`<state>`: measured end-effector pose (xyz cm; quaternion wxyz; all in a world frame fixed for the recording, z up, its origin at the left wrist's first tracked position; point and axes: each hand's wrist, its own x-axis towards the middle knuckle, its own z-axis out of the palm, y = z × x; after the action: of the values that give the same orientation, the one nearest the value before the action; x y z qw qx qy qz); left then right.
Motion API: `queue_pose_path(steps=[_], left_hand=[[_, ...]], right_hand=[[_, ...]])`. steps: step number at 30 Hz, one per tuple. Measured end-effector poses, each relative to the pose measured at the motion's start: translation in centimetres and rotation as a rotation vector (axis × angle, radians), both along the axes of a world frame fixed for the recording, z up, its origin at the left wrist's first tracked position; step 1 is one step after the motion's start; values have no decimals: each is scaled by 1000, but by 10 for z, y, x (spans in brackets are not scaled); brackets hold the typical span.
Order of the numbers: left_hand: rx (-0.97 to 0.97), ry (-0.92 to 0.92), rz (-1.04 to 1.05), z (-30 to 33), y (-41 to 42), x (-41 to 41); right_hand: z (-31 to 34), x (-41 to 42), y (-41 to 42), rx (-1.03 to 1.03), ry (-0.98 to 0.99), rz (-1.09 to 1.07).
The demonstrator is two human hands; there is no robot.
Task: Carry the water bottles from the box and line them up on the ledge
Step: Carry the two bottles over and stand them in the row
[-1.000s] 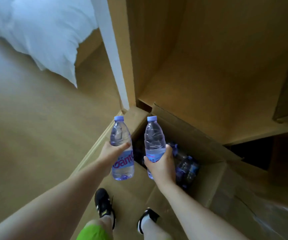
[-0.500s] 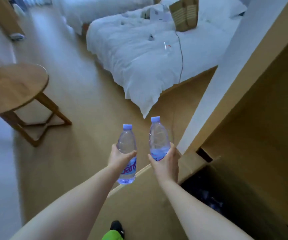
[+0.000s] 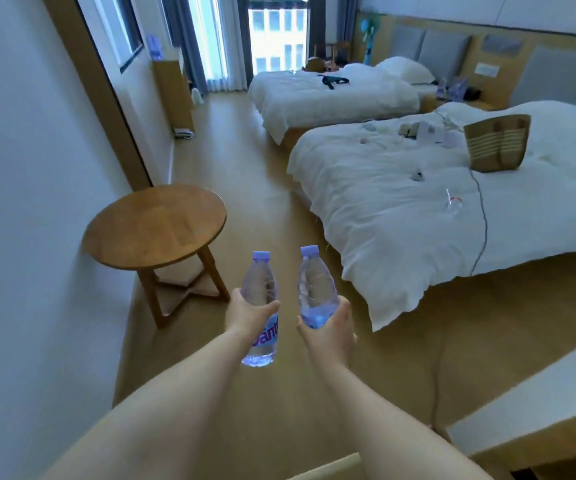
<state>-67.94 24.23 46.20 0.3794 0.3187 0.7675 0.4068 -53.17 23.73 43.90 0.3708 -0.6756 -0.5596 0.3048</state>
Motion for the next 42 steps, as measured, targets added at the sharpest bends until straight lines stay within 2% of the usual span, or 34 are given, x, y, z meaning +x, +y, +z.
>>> queue_pose_path(steps=[6, 10, 14, 18, 24, 32, 42], left_hand=[[17, 25, 62, 5, 87, -25], [64, 43, 116, 11, 168, -39], [82, 51, 206, 30, 254, -47], [110, 34, 234, 48, 330, -56], [85, 27, 226, 49, 425, -92], [66, 4, 238, 26, 575, -188], [77, 94, 269, 43, 756, -292]], right_hand=[[10, -28, 116, 60, -81, 140], [14, -37, 211, 111, -212, 284], [27, -46, 303, 141, -244, 344], [42, -59, 386, 136, -211, 373], [42, -98, 488, 72, -15, 343], [16, -184, 640, 75, -9, 340], [44, -308, 820, 112, 27, 292]])
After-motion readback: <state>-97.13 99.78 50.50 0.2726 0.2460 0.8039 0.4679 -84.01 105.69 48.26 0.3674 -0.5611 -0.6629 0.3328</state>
